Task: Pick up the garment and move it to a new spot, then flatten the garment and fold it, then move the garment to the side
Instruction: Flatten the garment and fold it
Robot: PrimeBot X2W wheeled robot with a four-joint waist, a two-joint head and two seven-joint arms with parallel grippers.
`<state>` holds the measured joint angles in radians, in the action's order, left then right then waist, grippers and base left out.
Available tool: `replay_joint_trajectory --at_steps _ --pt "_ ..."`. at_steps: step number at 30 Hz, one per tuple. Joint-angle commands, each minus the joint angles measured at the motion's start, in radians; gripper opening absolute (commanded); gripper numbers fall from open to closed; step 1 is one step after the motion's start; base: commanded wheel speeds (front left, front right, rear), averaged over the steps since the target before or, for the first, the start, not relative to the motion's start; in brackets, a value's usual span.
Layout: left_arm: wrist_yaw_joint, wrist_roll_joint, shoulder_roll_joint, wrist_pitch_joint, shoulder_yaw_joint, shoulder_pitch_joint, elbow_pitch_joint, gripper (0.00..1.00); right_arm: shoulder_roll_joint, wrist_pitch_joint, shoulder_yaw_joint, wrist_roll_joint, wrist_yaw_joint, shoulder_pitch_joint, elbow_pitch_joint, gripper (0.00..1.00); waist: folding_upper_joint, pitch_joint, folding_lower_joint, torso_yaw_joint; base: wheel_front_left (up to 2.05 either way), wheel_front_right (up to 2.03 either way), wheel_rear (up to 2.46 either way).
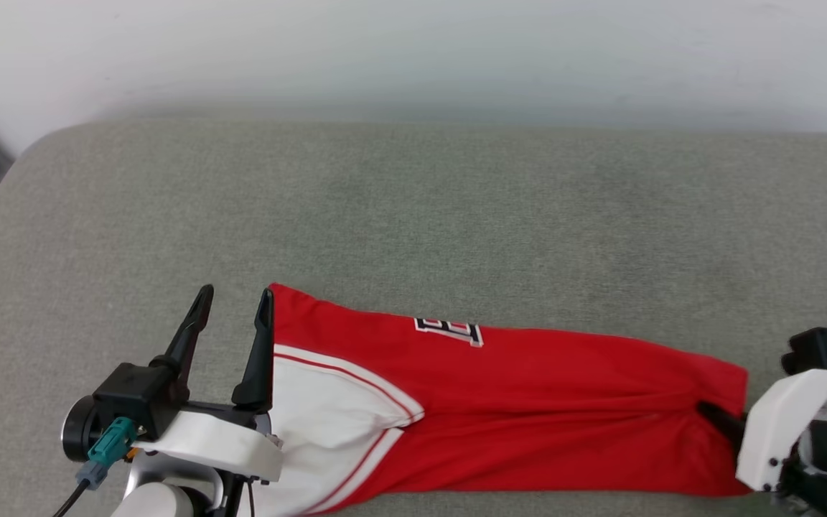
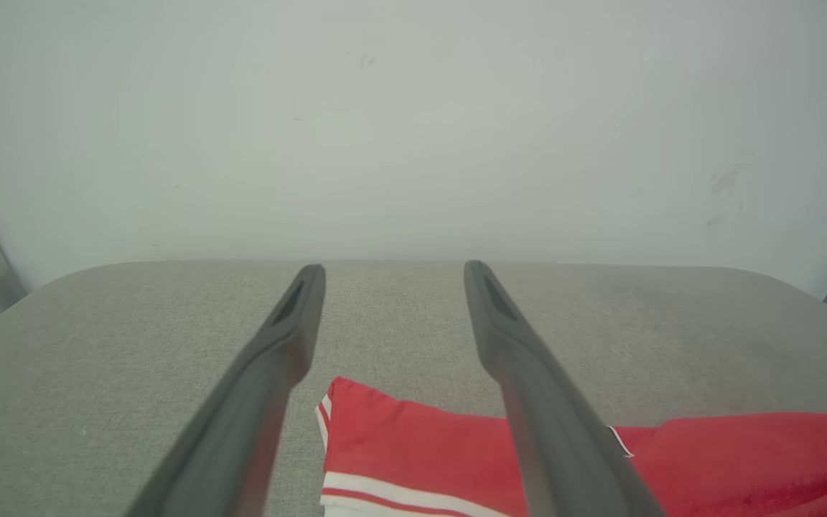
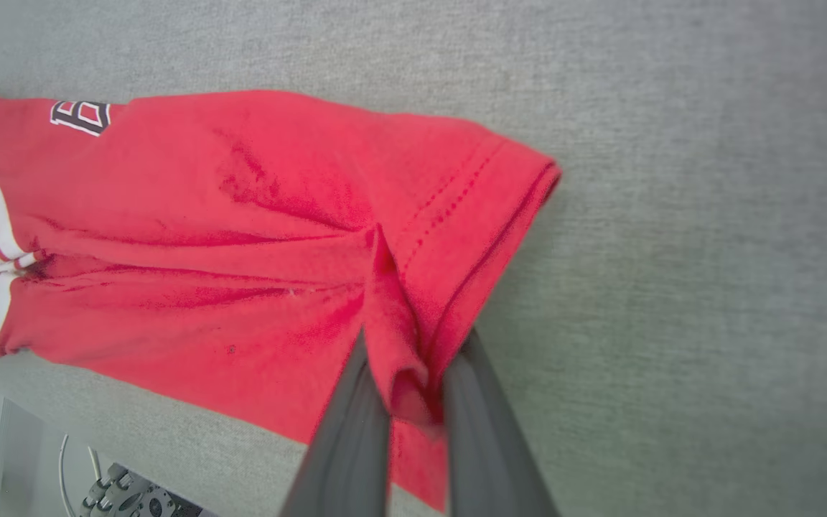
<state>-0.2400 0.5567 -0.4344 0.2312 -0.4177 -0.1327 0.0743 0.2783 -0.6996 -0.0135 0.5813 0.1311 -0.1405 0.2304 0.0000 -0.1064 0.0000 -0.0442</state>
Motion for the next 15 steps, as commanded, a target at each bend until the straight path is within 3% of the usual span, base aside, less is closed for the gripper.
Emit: replay_joint_trajectory --at_steps 1,11,15 --pt "-0.006 -0.006 -0.007 -0.003 -0.001 0.009 0.004 1.00 0.015 0.002 -0.016 -0.005 -0.001 -0.009 0.001 0.00 0.0000 0.013 0.0000 0.014 0.00 0.00 0.00" --pt "-0.017 -0.008 -0.012 -0.011 -0.009 0.023 0.016 1.00 0.058 -0.030 -0.276 -0.055 -0.001 0.019 0.003 0.00 0.0000 0.027 0.0000 0.059 0.00 0.00 0.00" --pt "-0.014 -0.003 -0.009 -0.009 -0.011 0.020 0.010 1.00 0.024 -0.069 -0.332 -0.024 -0.001 0.028 -0.020 0.00 0.0000 0.028 0.0000 0.067 0.00 0.00 0.00"
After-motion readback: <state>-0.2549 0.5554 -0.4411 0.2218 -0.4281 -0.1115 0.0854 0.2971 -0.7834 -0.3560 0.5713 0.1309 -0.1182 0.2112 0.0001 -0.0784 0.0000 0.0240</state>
